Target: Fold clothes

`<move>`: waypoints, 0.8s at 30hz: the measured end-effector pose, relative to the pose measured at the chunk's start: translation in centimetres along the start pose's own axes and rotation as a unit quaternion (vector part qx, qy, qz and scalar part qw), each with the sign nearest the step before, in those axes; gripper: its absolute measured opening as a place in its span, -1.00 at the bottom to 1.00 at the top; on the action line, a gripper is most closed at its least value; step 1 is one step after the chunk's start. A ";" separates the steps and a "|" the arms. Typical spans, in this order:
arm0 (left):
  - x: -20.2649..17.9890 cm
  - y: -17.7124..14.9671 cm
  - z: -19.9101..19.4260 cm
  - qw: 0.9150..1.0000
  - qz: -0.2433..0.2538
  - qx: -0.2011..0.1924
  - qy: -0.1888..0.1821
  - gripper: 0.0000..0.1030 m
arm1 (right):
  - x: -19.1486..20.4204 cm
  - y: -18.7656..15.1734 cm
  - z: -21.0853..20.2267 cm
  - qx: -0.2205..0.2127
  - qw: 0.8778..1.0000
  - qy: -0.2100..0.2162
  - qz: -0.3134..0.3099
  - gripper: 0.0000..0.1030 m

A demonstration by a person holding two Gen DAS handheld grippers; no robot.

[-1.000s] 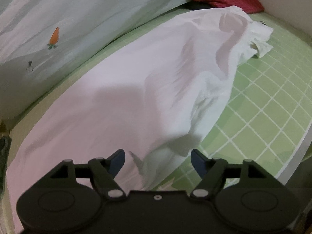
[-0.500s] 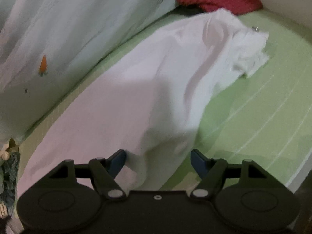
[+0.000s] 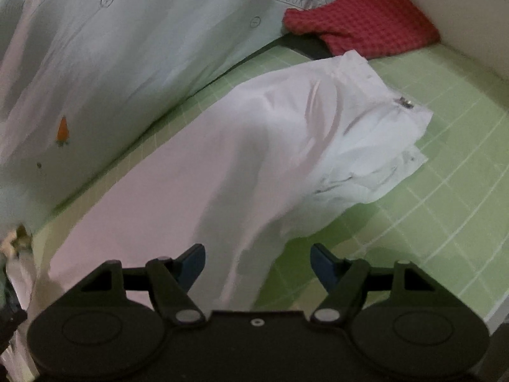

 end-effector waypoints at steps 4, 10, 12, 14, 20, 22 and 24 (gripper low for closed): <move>-1.9 -5.8 0.3 0.997 0.046 0.056 -0.015 -0.90 | -2.1 -0.1 -0.5 0.006 1.000 -0.014 0.009 0.43; -2.5 -8.5 1.2 0.992 0.046 0.109 -0.033 -0.99 | -4.3 0.0 -1.5 0.009 0.999 -0.032 0.020 0.43; -2.2 -7.3 0.5 0.995 0.036 0.089 -0.028 -0.91 | -4.5 0.1 -1.5 0.012 0.999 -0.034 0.014 0.44; -1.7 -5.9 -0.3 0.997 0.024 0.065 -0.026 -0.52 | -4.7 0.2 -1.4 0.016 0.999 -0.037 0.007 0.46; 0.4 -1.9 0.7 0.996 0.066 -0.001 0.067 0.02 | -4.9 0.4 -1.0 0.026 0.998 -0.050 -0.010 0.58; 0.9 -1.9 2.6 0.992 0.089 0.007 0.090 0.02 | -4.9 0.5 -0.9 0.029 0.998 -0.055 -0.015 0.58; 1.3 -1.8 4.6 0.990 0.098 0.023 0.101 0.02 | -4.8 0.4 -0.9 0.032 0.997 -0.061 -0.022 0.58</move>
Point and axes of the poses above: each gripper's, at about its wrist camera, not at the fingertips, and z roughly the way its jaws point, x to its left, y to its top, the point moved 8 cm from there along z, roughly the way its jaws point, and after that the axes turned 14 degrees about y, right-handed, at the moved point
